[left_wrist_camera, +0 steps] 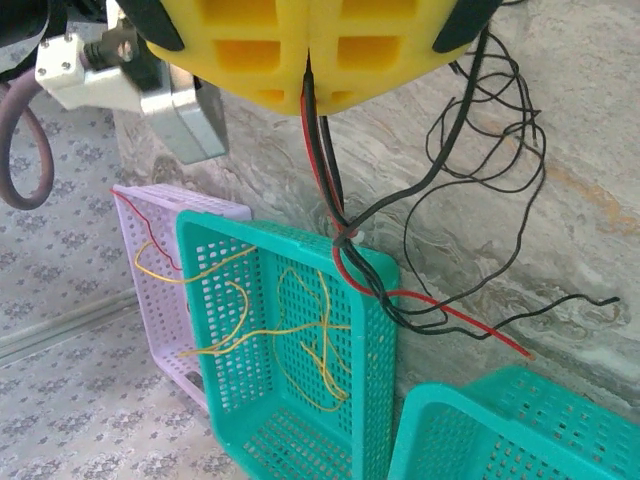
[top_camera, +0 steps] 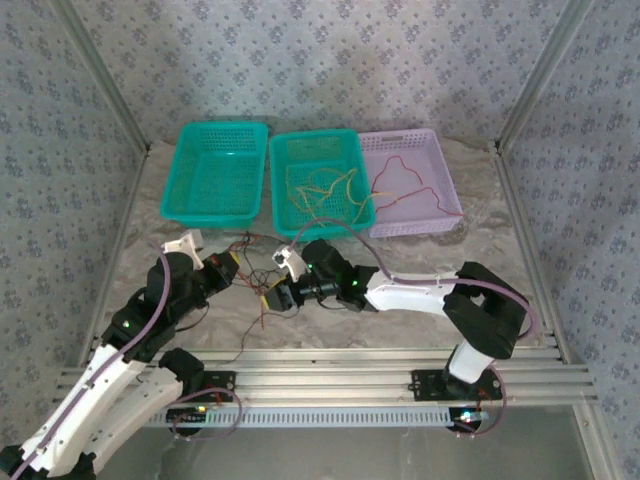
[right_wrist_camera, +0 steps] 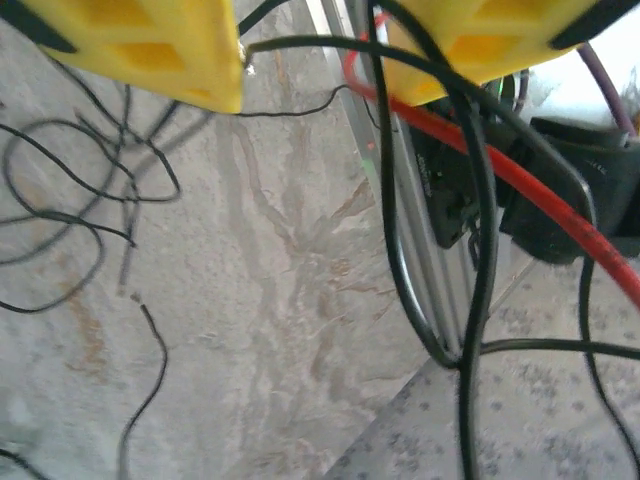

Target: Untangle the cables

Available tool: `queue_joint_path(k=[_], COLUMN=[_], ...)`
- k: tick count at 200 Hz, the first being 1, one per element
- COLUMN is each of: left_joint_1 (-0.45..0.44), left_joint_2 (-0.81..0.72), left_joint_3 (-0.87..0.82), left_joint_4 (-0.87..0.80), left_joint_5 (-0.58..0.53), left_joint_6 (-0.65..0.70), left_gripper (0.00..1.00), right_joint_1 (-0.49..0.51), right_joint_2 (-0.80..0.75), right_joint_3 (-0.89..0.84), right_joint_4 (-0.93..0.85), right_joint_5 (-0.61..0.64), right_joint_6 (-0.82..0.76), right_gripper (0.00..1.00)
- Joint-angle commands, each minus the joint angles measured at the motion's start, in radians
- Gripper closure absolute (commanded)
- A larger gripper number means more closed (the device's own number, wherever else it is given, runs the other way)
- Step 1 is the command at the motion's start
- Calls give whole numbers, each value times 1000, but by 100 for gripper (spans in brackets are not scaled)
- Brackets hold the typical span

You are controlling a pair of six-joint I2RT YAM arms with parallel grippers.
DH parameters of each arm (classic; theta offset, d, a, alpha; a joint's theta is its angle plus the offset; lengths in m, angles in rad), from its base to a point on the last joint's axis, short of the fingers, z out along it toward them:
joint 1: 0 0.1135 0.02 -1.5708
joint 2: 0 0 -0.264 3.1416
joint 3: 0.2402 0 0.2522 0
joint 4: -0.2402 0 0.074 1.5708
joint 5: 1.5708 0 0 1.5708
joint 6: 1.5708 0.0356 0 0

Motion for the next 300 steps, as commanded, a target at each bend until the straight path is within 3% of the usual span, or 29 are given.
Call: queue_joint_path(k=[1,14,56,87,116,154,216,241,300], left_joint_1=[9,10,18,24,27,35,49,54,79], left_joint_2=[-17,-29,-31,-31,-29,-9,27,43,102], left_joint_3=[66,82,141,211,257,285,370,384,442], left_joint_4=[-30,-51,-110,-188,-228,-235,-279,-279,-314], left_joint_5=[-40,-58,-87,-131,-169,-194,-267,-279,-348], left_joint_6=[44,60,108,165,211,249,340,362,463], left_gripper=[100,100,100,100,100,100,100,100,100], right_joint_1=[-39,-57,-96,-159,-315,-537,-833,-892,-944], right_joint_2=[-62,-80,-132,-266,-442,-634,-880,-978,-1117], right_joint_3=[-42,-65,-102,-129,-180,-194,-163,-146,-136], right_joint_4=[16,21,-3,-137,-253,-408,-605,-634,-719], right_joint_5=[42,41,51,154,220,211,99,64,204], right_joint_6=[-11,-7,-16,-59,-55,-83,-47,-12,45], right_gripper=[68,76,89,100,100,100,100,100,100])
